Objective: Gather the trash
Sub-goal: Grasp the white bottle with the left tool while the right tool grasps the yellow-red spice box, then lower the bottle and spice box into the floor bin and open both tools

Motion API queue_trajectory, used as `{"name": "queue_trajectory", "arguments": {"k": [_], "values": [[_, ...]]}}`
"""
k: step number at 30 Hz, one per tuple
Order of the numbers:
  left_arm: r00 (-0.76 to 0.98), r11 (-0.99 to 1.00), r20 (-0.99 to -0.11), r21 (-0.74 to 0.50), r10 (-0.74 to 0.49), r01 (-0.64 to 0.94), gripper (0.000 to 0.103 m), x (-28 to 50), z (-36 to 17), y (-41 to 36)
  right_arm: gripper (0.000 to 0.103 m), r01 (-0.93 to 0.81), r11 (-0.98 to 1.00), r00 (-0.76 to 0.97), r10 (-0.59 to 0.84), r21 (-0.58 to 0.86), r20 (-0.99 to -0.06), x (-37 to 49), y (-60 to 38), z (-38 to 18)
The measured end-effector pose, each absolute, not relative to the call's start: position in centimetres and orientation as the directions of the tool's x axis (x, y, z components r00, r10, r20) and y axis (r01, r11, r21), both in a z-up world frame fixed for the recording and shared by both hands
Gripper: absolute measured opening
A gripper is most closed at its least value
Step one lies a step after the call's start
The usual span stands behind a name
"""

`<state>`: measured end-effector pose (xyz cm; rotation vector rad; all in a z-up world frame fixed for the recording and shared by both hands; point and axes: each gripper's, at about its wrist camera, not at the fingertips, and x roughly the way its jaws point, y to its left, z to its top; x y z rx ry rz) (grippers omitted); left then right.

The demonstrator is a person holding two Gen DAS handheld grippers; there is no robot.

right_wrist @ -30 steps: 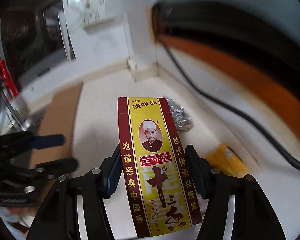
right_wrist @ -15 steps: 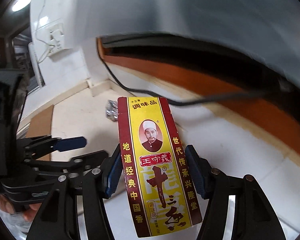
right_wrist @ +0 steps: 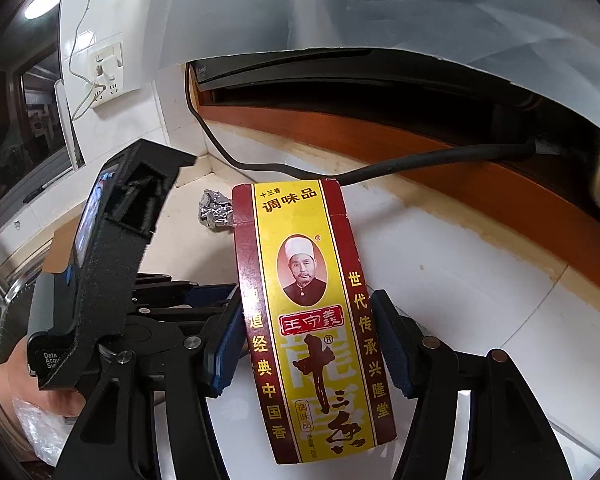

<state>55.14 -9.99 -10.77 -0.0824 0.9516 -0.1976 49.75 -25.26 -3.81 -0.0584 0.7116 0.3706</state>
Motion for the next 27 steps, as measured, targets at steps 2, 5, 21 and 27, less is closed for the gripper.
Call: {"name": "queue_trajectory", "arguments": {"k": [2,5,21,27], "values": [[0.568,0.977,-0.795,-0.166,-0.212,0.132,0.021,54.4,-10.2,-9.9,0.061,-0.352,0.933,0.695,0.314,0.074,-0.647,49.8,-25.0,-3.2],[0.569,0.979,-0.796,-0.161,-0.205,0.127,0.021,51.8,-8.5,-9.2,0.06,-0.357,0.931,0.69,0.315,0.072,-0.652,49.6,-24.6,-2.4],[0.593,0.97,-0.767,-0.2,-0.245,0.141,0.021,29.4,-2.7,-4.8,0.061,-0.404,0.903,0.648,0.396,0.147,-0.651,32.1,-22.8,1.9],[0.624,0.973,-0.746,-0.188,-0.232,0.137,0.021,19.6,-3.7,-3.3,0.061,-0.396,0.894,0.654,0.435,0.21,-0.619,23.0,-22.5,1.3]]}}
